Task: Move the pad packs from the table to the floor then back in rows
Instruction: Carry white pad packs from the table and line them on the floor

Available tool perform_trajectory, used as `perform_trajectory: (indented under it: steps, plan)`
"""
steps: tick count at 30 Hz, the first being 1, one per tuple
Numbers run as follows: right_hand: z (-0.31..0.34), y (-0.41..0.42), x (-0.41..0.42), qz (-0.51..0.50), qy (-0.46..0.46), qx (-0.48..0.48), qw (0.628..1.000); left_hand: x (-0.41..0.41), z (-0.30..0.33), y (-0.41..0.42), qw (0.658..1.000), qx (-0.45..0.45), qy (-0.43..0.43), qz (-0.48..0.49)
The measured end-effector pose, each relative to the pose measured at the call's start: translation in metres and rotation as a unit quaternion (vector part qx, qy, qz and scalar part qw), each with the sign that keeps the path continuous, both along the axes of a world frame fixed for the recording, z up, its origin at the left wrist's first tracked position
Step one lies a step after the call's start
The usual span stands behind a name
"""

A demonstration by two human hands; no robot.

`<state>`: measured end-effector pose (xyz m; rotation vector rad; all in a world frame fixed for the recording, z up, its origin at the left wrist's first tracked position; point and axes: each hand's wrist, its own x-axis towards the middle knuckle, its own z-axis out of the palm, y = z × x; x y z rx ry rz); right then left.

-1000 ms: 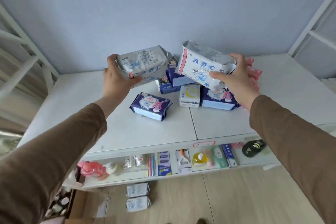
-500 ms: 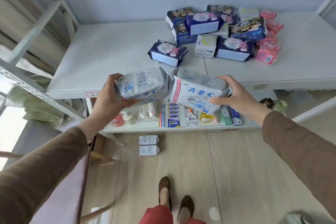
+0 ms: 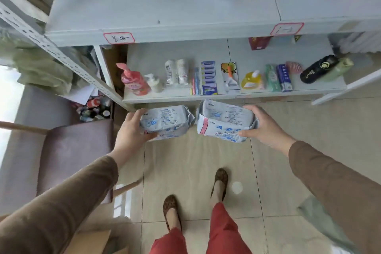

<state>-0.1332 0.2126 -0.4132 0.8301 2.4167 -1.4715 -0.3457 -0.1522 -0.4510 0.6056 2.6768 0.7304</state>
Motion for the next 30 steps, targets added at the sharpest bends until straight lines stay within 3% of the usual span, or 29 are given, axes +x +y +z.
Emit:
perform_trajectory:
  steps: [4,12,22,30]
  plan:
    - [-0.071,-0.051,0.020,0.027,-0.042,0.040,0.998,0.006,-0.076,-0.028,0.997,-0.076,-0.006,-0.017]
    - [-0.240,-0.117,0.032,0.097,-0.078,0.047,0.991,0.017,-0.248,-0.036,0.992,-0.088,-0.084,-0.016]
    - [-0.454,-0.141,0.011,0.173,-0.046,0.080,0.981,-0.005,-0.464,0.006,0.992,-0.095,-0.067,-0.056]
    - [-0.571,-0.155,-0.012,0.179,-0.028,0.093,0.979,-0.029,-0.577,0.024,0.993,-0.082,-0.070,-0.042]
